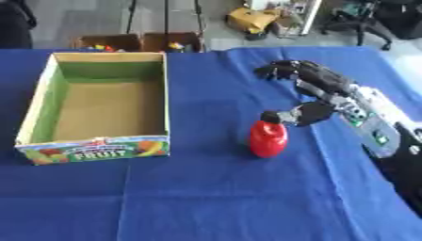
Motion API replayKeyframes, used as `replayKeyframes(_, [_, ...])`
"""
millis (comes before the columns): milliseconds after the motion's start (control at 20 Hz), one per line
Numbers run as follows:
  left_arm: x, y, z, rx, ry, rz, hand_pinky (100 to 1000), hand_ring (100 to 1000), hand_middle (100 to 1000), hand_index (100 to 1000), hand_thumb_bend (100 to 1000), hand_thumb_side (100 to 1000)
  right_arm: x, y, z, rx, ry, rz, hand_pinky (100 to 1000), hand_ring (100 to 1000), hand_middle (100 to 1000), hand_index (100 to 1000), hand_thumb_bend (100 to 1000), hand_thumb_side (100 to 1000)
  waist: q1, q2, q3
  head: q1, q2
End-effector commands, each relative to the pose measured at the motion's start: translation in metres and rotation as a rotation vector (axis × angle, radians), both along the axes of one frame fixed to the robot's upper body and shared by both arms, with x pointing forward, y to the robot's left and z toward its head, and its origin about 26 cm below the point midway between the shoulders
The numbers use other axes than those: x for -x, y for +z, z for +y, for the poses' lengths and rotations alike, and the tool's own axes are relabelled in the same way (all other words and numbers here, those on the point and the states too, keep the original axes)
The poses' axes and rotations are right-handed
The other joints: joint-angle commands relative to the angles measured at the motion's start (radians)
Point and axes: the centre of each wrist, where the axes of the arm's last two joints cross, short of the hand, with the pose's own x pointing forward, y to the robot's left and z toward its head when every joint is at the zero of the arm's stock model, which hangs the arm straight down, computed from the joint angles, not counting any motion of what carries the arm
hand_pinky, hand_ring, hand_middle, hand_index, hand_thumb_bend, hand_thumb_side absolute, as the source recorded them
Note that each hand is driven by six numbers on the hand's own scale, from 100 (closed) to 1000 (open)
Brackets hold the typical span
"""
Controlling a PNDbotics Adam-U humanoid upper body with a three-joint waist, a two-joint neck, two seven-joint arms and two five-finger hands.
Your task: Pick up objects on the table and place them in the box.
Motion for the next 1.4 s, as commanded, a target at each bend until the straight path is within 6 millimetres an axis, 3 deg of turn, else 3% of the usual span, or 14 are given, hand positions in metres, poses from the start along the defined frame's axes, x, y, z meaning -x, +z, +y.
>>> replayKeyframes(50, [0.003, 0.007, -0.002, -0.009, -0.006, -0.027, 661, 658, 757, 926, 100, 918, -0.005, 0.010, 0.007, 0.023, -0.039, -0.029, 674, 729, 763, 944, 611, 1000, 0.004, -0.021, -0.004, -0.007, -0.007])
replayKeyframes(300, [0.003, 0.006, -0.001, -0.009, -0.006, -0.023, 662, 658, 757, 926, 100, 917, -0.011, 0.007, 0.021, 0.044, -0.070, -0.022, 683, 737, 768, 941, 613, 1000, 0.007, -0.028, -0.006, -0.009, -0.007])
replayKeyframes(900, [0.004, 0.005, -0.001, -0.009, -0.003, -0.018, 662, 658, 757, 926, 100, 917, -0.014, -0.007, 0.032, 0.098, -0.049, 0.021, 700, 761, 790, 945, 616, 1000, 0.009, -0.032, -0.016, 0.000, -0.013])
replayKeyframes(1050, [0.004, 0.005, 0.000, -0.009, -0.001, -0.018, 661, 656, 757, 926, 100, 917, -0.017, -0.023, 0.035, 0.121, -0.046, 0.077, 692, 757, 794, 942, 617, 989, 0.014, -0.030, -0.021, 0.006, -0.008])
replayKeyframes(1250, [0.004, 0.004, 0.000, -0.011, 0.002, -0.017, 661, 656, 757, 927, 100, 915, -0.019, -0.030, 0.039, 0.155, -0.039, 0.115, 680, 755, 798, 942, 616, 970, 0.016, -0.029, -0.025, 0.008, -0.005])
replayKeyframes(1350, [0.004, 0.004, 0.001, -0.011, 0.004, -0.016, 661, 656, 757, 927, 100, 914, -0.018, -0.033, 0.038, 0.172, -0.041, 0.137, 675, 759, 808, 944, 617, 936, 0.016, -0.030, -0.027, 0.009, -0.002])
replayKeyframes(1400, [0.004, 0.004, 0.001, -0.011, 0.005, -0.016, 661, 656, 757, 927, 100, 914, -0.018, -0.034, 0.037, 0.185, -0.043, 0.146, 680, 767, 816, 944, 602, 861, 0.016, -0.031, -0.029, 0.011, -0.002])
